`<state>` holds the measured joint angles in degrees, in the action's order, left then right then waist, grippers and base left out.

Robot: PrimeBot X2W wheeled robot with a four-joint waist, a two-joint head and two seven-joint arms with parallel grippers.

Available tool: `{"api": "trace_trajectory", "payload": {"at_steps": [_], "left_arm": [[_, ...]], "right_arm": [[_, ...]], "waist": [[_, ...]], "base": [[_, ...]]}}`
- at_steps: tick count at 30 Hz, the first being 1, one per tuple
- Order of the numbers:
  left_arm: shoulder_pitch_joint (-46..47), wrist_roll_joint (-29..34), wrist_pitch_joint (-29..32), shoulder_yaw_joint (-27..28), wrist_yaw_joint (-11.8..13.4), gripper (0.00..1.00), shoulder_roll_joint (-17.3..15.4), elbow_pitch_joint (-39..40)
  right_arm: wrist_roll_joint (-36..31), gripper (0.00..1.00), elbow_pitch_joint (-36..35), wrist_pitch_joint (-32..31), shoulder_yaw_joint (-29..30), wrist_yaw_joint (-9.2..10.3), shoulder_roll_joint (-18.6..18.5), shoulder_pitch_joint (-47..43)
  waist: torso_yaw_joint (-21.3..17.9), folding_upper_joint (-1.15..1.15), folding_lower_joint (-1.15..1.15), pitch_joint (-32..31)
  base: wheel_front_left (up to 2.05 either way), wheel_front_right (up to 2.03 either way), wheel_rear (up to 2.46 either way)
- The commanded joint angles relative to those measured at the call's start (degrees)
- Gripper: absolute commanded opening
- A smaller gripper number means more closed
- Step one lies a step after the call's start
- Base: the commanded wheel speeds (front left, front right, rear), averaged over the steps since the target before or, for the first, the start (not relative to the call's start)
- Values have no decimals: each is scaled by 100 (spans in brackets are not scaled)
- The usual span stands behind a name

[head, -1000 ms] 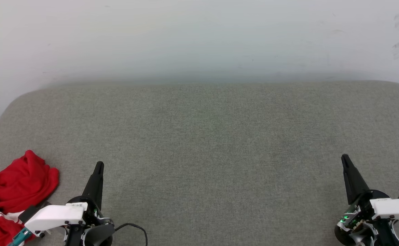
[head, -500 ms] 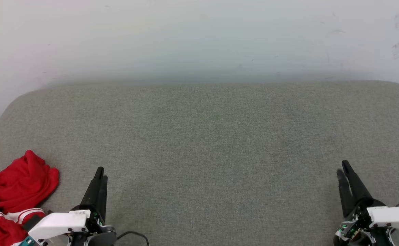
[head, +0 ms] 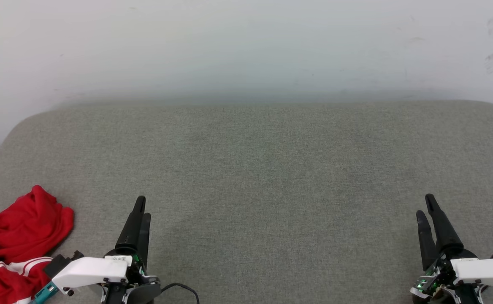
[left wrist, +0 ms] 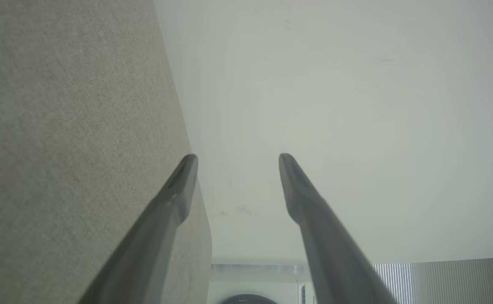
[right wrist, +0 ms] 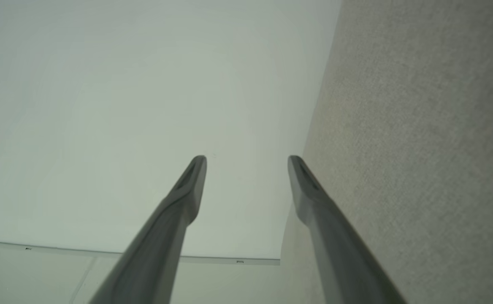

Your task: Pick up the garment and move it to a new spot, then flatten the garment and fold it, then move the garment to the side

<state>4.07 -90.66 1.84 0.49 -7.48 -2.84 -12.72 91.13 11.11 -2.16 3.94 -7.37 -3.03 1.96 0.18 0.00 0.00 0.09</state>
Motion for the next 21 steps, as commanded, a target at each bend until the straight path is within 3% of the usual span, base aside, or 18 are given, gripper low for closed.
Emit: {"api": "trace_trajectory", "payload": {"at_steps": [1,9,21], "left_arm": [[90,68,-56,-59,0,100,-16,154],[11,488,-246,-134,0,100,-15,334],[-101,2643,-503,-150,-1,100,-18,678]], "right_arm": [[-90,100,-154,64,-29,-5,-51,27],[-693,100,-283,277,-88,-6,-102,-40],[-2936,100,-569,534,-55,-8,-95,-137]], "waist": [[4,0,0,-2],[28,0,0,-13],[84,0,0,-26]], "base": [[0,0,0],[0,0,0],[0,0,0]]}}
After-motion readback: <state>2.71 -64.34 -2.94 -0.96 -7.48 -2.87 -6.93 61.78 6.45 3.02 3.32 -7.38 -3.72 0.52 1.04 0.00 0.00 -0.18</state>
